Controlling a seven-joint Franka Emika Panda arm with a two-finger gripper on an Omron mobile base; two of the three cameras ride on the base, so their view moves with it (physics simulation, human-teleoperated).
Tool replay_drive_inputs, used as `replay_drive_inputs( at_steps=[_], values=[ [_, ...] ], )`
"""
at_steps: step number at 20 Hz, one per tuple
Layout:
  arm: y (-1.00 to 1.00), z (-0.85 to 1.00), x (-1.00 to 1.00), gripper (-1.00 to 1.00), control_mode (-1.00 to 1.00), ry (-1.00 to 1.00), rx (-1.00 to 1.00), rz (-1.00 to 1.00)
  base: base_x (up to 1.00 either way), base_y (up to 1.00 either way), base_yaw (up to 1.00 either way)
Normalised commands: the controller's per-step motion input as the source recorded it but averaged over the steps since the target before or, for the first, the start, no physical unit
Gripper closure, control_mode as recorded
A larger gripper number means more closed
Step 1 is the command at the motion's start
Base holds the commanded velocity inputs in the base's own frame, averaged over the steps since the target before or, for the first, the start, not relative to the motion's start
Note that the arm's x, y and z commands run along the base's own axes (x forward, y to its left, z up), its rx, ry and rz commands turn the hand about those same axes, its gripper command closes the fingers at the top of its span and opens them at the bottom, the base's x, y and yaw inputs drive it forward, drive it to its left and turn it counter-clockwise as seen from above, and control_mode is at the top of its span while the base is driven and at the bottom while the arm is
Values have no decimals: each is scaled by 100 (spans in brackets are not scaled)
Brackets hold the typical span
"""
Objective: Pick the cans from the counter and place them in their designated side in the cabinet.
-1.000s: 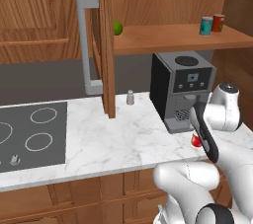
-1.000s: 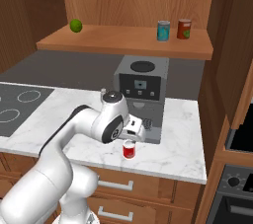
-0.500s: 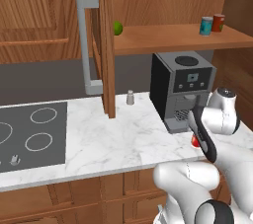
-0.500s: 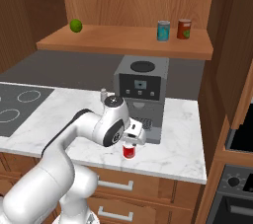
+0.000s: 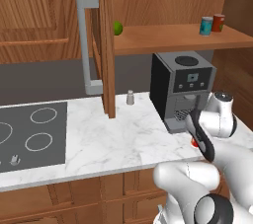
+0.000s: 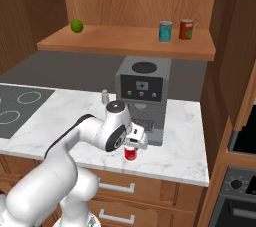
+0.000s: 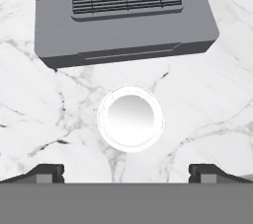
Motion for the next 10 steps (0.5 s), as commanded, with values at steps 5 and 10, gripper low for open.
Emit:
replay_drive_inputs(
  at_steps=[5, 10],
  values=[
    [-2, -14, 15, -100, -100, 0, 0, 0, 0, 0, 0],
    [-4, -14, 18, -100, -100, 0, 0, 0, 0, 0, 0]
  ],
)
